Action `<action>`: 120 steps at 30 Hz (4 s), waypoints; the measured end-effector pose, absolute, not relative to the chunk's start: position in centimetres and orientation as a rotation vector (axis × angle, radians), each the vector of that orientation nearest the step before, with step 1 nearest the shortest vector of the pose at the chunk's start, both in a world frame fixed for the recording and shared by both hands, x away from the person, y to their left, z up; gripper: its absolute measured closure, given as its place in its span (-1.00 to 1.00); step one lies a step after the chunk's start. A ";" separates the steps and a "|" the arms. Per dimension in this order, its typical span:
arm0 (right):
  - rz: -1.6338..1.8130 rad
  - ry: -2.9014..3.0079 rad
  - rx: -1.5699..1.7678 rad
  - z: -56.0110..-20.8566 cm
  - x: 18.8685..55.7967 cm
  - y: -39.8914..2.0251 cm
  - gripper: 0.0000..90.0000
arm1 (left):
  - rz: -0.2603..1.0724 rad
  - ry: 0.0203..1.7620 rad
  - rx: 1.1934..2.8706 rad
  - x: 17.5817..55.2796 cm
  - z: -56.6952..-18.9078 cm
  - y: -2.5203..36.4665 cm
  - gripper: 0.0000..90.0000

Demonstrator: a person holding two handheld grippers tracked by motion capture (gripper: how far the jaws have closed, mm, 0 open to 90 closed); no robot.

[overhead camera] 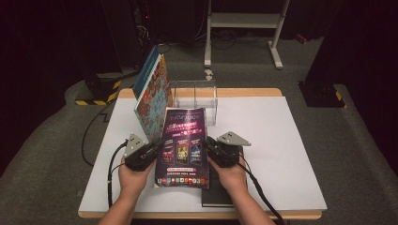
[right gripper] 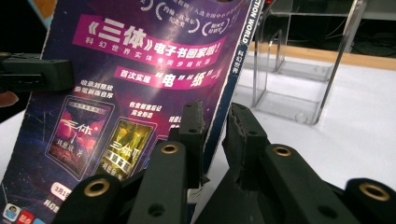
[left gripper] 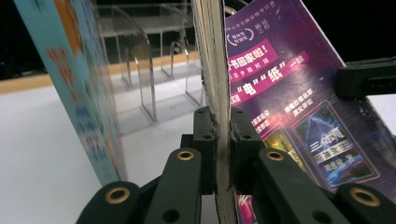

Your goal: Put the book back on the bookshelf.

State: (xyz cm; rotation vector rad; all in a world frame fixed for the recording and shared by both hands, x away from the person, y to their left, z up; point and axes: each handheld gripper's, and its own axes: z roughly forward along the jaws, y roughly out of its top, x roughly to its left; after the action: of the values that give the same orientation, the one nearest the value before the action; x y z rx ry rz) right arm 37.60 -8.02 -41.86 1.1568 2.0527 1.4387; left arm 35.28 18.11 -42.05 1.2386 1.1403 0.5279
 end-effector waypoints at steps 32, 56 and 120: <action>1.528 1.896 1.184 -39.8 41.3 -6.2 0.83 | 0.654 1.087 1.153 39.2 -40.5 17.7 0.86; 1.513 1.886 1.157 -41.2 41.0 -4.4 0.84 | 0.688 1.080 1.139 39.0 -41.9 18.5 0.85; 1.650 1.995 0.825 -41.2 35.1 -6.4 0.82 | 0.618 1.079 1.114 33.2 -44.2 21.0 0.08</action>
State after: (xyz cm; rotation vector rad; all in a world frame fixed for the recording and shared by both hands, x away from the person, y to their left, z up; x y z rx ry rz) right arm 35.12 -6.40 -41.18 0.8252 1.9948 1.6496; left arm 33.25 21.00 -44.17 1.1141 1.0793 0.6184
